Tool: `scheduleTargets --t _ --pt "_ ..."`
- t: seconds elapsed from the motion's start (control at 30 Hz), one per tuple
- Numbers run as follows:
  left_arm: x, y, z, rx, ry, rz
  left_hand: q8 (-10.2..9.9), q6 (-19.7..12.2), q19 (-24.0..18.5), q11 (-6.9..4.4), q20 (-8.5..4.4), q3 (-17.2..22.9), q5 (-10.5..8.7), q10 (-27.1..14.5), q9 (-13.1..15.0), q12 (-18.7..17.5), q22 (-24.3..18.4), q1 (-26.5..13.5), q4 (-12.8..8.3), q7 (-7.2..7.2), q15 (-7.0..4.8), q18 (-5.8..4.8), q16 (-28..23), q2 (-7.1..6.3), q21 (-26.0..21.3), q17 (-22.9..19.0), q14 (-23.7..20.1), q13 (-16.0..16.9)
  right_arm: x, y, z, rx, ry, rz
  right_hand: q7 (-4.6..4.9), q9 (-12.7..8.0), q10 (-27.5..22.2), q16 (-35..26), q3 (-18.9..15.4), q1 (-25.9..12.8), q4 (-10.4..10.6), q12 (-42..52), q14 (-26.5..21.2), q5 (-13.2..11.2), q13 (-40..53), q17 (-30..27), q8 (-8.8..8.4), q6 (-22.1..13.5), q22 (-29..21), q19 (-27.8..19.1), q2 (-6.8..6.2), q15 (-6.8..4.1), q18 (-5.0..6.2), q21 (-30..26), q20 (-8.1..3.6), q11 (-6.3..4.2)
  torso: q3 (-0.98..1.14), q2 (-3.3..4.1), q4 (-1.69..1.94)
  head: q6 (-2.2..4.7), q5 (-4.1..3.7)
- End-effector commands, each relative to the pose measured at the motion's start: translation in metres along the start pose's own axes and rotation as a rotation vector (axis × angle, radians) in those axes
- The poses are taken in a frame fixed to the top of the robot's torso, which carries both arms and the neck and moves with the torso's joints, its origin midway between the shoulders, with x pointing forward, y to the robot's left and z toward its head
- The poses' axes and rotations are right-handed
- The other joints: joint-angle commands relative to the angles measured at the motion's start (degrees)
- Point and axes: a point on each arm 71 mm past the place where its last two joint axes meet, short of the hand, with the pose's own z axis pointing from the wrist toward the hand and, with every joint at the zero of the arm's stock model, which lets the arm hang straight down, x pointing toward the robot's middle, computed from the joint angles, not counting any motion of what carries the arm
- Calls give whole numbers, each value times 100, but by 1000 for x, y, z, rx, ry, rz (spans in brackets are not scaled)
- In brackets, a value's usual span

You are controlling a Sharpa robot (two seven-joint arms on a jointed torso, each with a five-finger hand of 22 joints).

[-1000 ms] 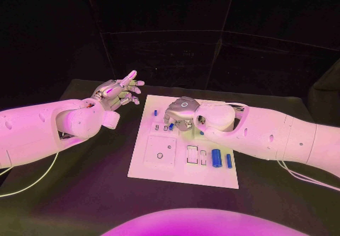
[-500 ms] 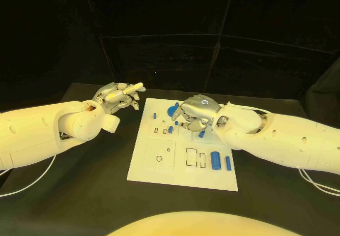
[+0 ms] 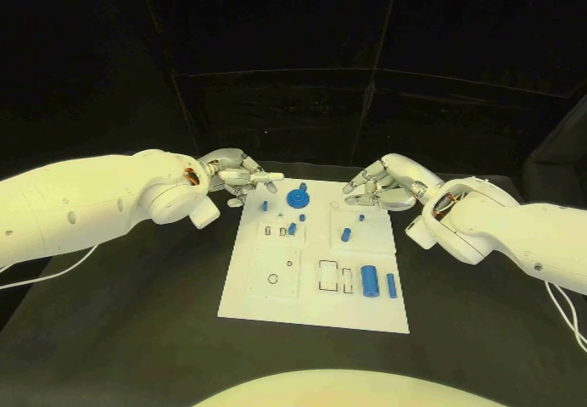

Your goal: Assemble the parts on the task board

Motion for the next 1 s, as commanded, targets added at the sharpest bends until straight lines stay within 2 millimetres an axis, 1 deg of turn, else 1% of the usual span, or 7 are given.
scheduleTargets --t 0.03,0.13,0.27,0.37,0.63,0.87,1.0 --pt "2 4 8 -222 83 318 151 -14 144 -46 -26 -15 -24 23 101 55 254 -70 88 -74 -72 -123 35 20 159 1092 512 66 -6 -3 -3 30 -30 235 6 -13 -108 -105 -63 42 12 -174 81 50 -160 -97 30 -72 -161 -65 29 26 110 -114 -5 -6 19 -20 -27 30 22" --pt "5 -4 18 -281 101 415 251 -69 174 -58 -43 -19 -24 -34 181 25 252 -42 117 -84 -86 -123 20 29 159 1056 501 18 -11 -6 -5 36 -57 281 32 -25 -495 -515 -107 104 24 -804 -46 102 -704 -514 38 -145 -773 -356 40 43 217 -534 4 14 26 -25 -24 42 12" --pt "11 -13 31 -355 130 521 379 -200 214 -58 -57 -18 -23 -160 293 -84 185 17 133 -79 -90 -116 -8 32 106 997 483 -134 -17 -7 -5 38 -91 331 87 -42 -927 -1856 -106 190 39 -1701 -484 130 -1488 -1779 40 -268 -2323 -1082 36 90 473 -1702 43 62 10 -10 -24 60 2" --pt "15 -19 39 -380 143 577 514 -272 475 -65 -67 -34 -22 -60 402 55 704 9 186 -89 -101 -210 131 41 388 1336 562 93 -20 -8 -5 35 -106 350 117 -47 -946 -3237 -8 228 66 -2525 -941 134 -2234 -2918 45 -288 -2901 -1318 17 141 522 -2343 95 123 3 -3 -6 69 -16" --pt "22 -32 59 -399 145 639 756 -324 620 -95 -87 -72 -25 131 589 331 1041 -17 273 -125 -118 -267 199 28 587 1505 601 502 -26 -7 -3 15 -133 387 193 -58 -231 -4390 179 347 11 -4095 -891 99 -3956 -3400 -33 -159 -3544 -1158 -74 221 506 -3249 169 186 3 3 -23 71 -9" --pt "31 -39 70 -403 153 657 850 -386 638 -100 -94 -89 -25 154 673 387 1097 2 285 -131 -124 -276 199 -4 621 1505 601 592 -30 -7 0 7 -149 405 211 -58 -97 -4875 265 566 -196 -4409 -988 120 -4370 -3583 -81 -104 -3709 -1217 -76 262 512 -3507 173 241 -7 -9 -7 21 -42" --pt "38 -41 75 -405 171 670 892 -463 625 -90 -91 -99 -21 121 721 374 1078 51 252 -119 -116 -272 199 -68 611 1505 601 577 -30 -6 2 3 -146 413 235 -63 -18 -5583 211 416 -174 -4569 -1344 326 -4630 -3956 -149 -110 -3971 -1581 -105 397 489 -3972 291 286 -6 -10 5 11 -58"
